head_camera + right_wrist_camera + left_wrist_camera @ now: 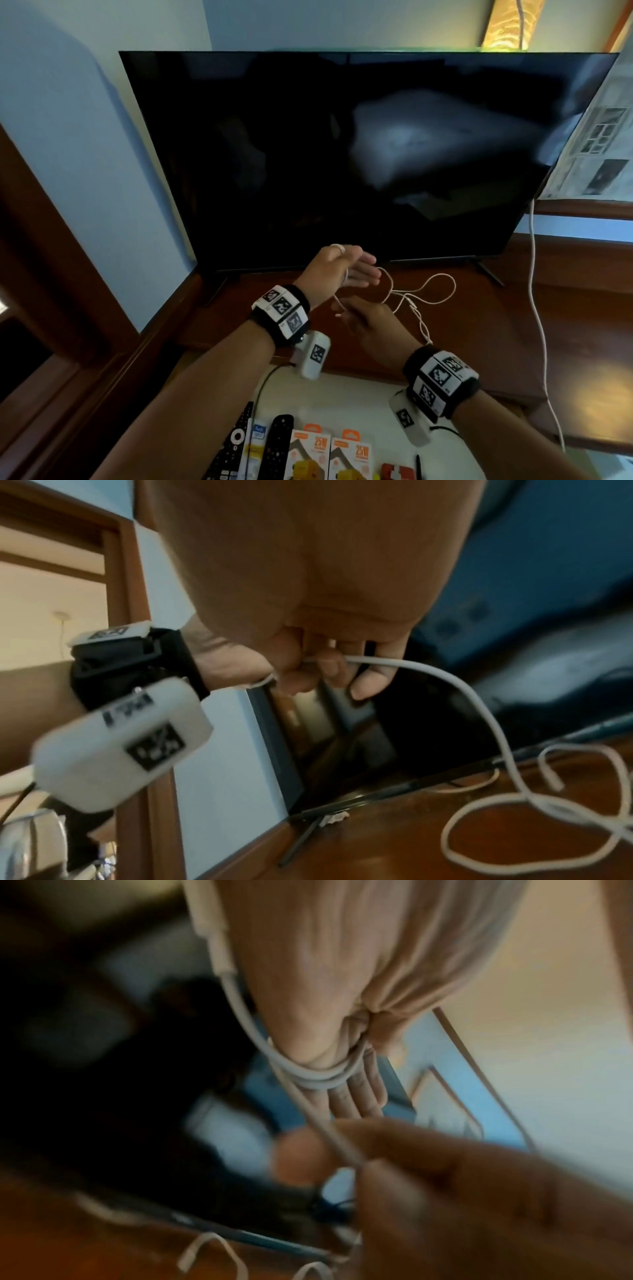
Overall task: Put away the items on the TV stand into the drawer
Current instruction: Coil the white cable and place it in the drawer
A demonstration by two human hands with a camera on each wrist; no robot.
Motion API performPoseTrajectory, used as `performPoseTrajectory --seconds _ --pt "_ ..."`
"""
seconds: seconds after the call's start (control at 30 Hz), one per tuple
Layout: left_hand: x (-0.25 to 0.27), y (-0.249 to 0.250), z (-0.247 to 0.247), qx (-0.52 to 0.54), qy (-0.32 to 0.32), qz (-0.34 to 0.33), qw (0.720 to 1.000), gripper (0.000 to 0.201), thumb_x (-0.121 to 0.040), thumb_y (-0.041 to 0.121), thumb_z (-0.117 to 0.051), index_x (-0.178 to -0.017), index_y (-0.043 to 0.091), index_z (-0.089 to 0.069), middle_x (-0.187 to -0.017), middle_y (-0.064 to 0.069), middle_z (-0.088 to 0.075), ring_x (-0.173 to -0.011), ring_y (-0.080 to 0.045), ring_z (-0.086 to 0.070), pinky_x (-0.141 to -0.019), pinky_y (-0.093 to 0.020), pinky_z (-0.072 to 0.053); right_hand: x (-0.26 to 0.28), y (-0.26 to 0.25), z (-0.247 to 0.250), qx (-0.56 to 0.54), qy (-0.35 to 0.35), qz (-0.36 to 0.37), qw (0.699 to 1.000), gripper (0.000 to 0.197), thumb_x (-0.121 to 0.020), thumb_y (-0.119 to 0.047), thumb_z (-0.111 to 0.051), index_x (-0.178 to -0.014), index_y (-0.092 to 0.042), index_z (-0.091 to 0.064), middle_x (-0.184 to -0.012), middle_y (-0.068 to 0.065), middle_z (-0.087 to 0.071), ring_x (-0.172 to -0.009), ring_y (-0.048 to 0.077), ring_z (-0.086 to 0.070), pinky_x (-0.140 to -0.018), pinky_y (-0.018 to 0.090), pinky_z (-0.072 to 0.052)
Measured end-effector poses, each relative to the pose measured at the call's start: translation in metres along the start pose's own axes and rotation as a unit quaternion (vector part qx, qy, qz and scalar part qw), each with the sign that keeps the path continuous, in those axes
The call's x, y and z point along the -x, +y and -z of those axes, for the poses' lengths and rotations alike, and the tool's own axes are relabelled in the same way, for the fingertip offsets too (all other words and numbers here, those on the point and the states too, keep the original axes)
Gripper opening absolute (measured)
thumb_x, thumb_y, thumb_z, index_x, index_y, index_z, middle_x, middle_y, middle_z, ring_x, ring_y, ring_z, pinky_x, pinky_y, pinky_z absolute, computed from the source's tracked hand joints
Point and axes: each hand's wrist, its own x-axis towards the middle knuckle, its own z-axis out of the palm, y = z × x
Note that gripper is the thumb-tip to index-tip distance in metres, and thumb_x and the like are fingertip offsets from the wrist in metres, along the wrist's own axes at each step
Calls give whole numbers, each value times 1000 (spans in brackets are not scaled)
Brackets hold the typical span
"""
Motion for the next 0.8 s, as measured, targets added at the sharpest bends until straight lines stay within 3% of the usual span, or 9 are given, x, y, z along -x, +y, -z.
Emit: performPoseTrajectory --seconds 0.1,0.17,0.23,0.37,0.47,0.57,0.63,0.7,0.8 --pt "-6 -11 2 -302 -2 6 953 39 -111 28 -41 -96 4 -68 -88 -16 -75 -80 -24 -74 -81 -44 -61 -7 6 16 70 3 13 997 16 -102 -18 -51 -109 -23 -64 -88 -12 -67 -73 2 -63 -65 23 -52" --pt "-5 -15 6 -381 -34 33 923 46 -111 34 -37 -86 9 -66 -68 -10 -73 -57 -16 -69 -68 -39 -60 -12 13 28 87 38 23 995 16 -101 -13 -52 -104 -21 -66 -94 -8 -66 -83 6 -62 -75 33 -54" --pt "-2 -20 9 -378 -68 63 921 62 -112 43 -27 -83 8 -70 -53 -4 -66 -44 -6 -58 -64 -31 -48 -18 19 40 89 79 29 992 14 -101 -17 -54 -98 -20 -67 -96 -5 -63 -88 11 -60 -81 38 -52" --pt "5 -30 4 -89 -139 152 974 84 -107 62 -16 -75 5 -69 -41 -6 -45 -32 -14 -27 -45 -32 -15 -35 26 47 59 95 55 992 13 -100 -14 -56 -96 -19 -67 -99 -4 -58 -91 13 -58 -81 31 -50" --pt "6 -26 3 130 -205 153 958 64 -109 49 -29 -73 9 -64 -38 1 -35 -32 -11 -16 -42 -30 -10 -43 25 38 -55 138 30 988 13 -100 -12 -54 -93 -17 -63 -93 2 -61 -83 19 -60 -73 38 -50" --pt "11 -14 3 260 -239 90 931 53 -111 37 -26 -82 8 -59 -43 4 -42 -34 -9 -19 -41 -23 -17 -42 26 21 -164 139 3 977 16 -105 -10 -48 -97 -13 -61 -90 11 -65 -81 28 -62 -72 47 -50" --pt "13 -2 0 309 -211 44 926 49 -112 33 -25 -92 4 -59 -50 -1 -53 -34 -8 -36 -42 -21 -26 -36 27 6 -187 106 -19 976 18 -108 -13 -44 -101 -14 -60 -91 15 -65 -80 35 -62 -71 51 -51" --pt "13 10 -5 329 -147 21 933 46 -113 31 -28 -98 1 -59 -62 -9 -64 -45 -14 -56 -47 -24 -43 -27 24 -6 -164 73 -44 983 31 -108 -17 -42 -88 -31 -61 -74 1 -63 -66 23 -56 -63 44 -46" --pt "5 13 -3 294 -70 12 953 45 -113 30 -30 -107 -3 -60 -92 -25 -73 -83 -34 -75 -80 -42 -63 -13 10 -15 -125 31 -39 991 35 -107 -22 -44 -83 -42 -58 -64 -10 -54 -57 10 -48 -57 33 -43"
